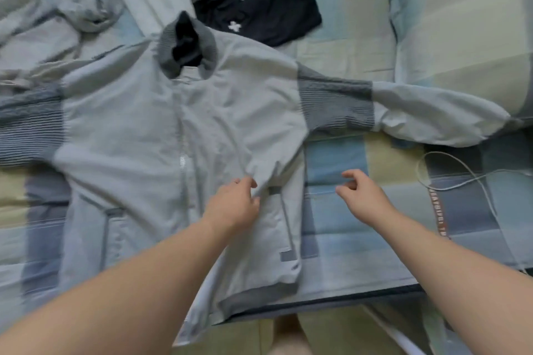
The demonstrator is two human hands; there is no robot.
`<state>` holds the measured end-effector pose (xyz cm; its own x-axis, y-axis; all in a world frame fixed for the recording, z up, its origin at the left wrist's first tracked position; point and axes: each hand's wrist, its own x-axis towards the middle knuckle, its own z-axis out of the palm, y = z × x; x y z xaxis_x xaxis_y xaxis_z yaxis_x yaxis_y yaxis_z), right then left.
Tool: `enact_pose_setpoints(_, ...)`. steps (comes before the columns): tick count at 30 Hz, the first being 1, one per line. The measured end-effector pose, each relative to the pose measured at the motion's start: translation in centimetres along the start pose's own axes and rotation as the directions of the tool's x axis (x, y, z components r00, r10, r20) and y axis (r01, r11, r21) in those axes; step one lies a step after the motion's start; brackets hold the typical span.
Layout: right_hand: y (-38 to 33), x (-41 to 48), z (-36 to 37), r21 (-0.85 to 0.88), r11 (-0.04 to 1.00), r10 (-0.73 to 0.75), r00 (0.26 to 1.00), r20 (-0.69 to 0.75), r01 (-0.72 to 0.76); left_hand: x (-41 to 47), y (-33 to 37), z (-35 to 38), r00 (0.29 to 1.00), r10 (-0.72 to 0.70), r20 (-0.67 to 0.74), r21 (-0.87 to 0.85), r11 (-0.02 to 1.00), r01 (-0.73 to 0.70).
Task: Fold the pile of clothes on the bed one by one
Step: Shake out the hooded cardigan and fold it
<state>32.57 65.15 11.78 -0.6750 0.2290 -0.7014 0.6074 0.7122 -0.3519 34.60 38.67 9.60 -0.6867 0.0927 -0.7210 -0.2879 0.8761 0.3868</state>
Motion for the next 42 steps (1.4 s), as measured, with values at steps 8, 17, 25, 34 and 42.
enact_pose_setpoints(8,11.2,8.4,-12.5,0.074,0.995,0.084,0.984,-0.154,-0.074,8.2,18.9,6.7,0.981,0.19,-0.032,0.153,0.971,-0.183)
enact_pose_setpoints(17,14.4,15.2,-19.5,0.634,0.771,0.252,0.885,-0.392,0.062,14.9,32.1,7.4,0.872,0.464,-0.157,0.28,0.867,-0.411)
enact_pose_setpoints(25,14.6,16.7,-23.3,0.835,0.55,0.375,0.893,-0.249,0.002,15.2,36.7,7.8,0.869,0.494,0.026,0.055,0.867,-0.495)
enact_pose_setpoints(34,15.7,13.8,-25.1,0.377,0.919,0.084,0.881,-0.466,0.112,13.5,36.4,6.2,0.896,0.438,0.069,-0.208,0.885,-0.417)
enact_pose_setpoints(42,7.0,4.0,-21.5,0.719,0.665,-0.248,0.968,-0.04,0.2,8.8,33.8,0.6,0.914,0.257,0.315,-0.935,0.248,0.252)
